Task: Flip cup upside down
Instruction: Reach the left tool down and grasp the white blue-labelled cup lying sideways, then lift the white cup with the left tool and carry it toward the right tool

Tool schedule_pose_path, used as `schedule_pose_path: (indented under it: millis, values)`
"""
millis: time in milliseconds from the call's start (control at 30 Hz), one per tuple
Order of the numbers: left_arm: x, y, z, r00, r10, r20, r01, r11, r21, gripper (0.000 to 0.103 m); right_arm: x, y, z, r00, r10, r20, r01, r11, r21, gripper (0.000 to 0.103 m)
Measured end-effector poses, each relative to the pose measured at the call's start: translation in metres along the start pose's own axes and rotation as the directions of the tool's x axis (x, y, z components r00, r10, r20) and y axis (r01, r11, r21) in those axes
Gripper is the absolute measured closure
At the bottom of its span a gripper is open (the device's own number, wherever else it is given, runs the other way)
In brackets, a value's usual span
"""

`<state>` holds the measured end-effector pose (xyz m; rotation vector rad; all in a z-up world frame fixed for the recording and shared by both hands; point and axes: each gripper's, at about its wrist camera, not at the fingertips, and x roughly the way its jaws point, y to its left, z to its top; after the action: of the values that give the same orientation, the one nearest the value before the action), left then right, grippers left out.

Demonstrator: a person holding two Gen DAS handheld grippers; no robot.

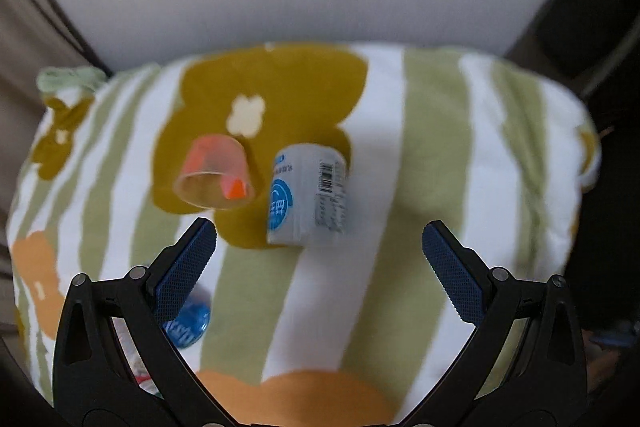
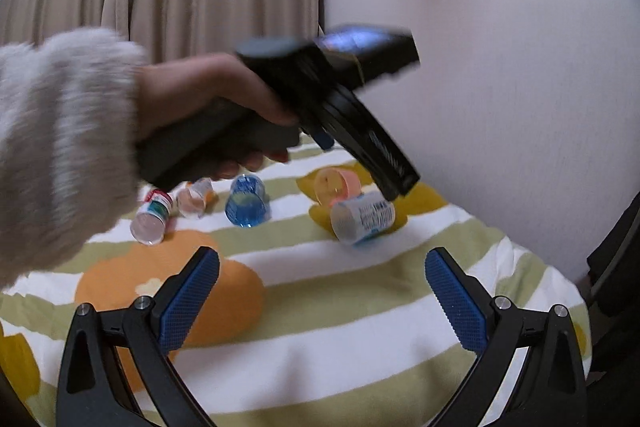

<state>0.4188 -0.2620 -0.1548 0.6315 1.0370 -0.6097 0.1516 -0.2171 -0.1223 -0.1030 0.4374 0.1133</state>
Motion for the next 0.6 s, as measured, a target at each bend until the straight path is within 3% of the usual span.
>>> schedule_pose_path:
  millis: [200,433,600]
  values:
    - [0.054,-0.001,0.013,0.993,0.016,-0.120,-0.012,1.000,0.028,0.009,0.012,-0.016,-0.012,1.000,-0.002,-0.022,0.003,0.999,0.037,0.000]
    - [0.077,-0.002,0.018,0.981,0.025,-0.192,-0.021,0.999,0.025,0.045,0.014,-0.026,-0.016,1.000,0.003,-0.026,-0.001,0.998,0.068,0.000]
    - [0.068,0.001,0.018,0.982,0.000,-0.191,-0.003,1.000,-0.012,0.046,0.007,-0.027,-0.012,1.000,0.006,-0.008,-0.006,0.997,0.076,0.000]
